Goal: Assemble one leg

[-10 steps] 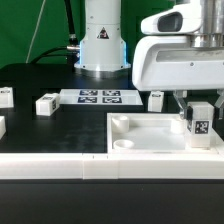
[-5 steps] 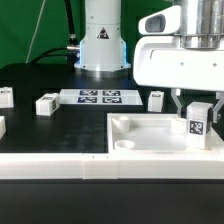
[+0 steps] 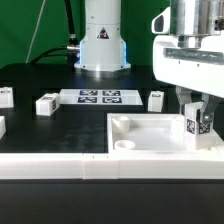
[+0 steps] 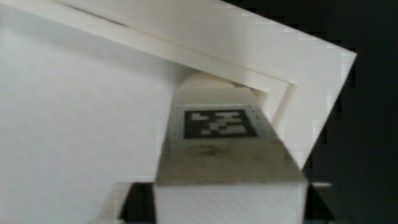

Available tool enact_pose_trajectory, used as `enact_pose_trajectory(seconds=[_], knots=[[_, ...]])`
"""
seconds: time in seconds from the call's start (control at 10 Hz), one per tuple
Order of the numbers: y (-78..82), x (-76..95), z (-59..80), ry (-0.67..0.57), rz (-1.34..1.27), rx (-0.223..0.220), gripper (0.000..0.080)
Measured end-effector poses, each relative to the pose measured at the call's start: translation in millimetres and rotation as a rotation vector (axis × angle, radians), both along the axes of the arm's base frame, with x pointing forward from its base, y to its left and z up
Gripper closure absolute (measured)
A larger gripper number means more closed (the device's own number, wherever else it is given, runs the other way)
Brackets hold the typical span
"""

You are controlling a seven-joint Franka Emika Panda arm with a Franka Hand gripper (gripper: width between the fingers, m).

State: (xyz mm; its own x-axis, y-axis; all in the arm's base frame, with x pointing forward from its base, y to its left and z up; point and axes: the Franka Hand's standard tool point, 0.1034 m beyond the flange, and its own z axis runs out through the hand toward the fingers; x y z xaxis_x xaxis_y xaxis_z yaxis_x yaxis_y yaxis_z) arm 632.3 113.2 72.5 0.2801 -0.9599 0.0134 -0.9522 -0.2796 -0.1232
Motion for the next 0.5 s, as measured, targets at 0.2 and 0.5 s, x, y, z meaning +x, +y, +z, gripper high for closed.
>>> enact_pose_trajectory(seconds=[0.2,0.5], knots=[[0.5,-1.1,0.0,0.013,-0.174,0.023,0.0508],[0.5,-1.4,-0.4,0.015,-0.175,0.029,0.0398]])
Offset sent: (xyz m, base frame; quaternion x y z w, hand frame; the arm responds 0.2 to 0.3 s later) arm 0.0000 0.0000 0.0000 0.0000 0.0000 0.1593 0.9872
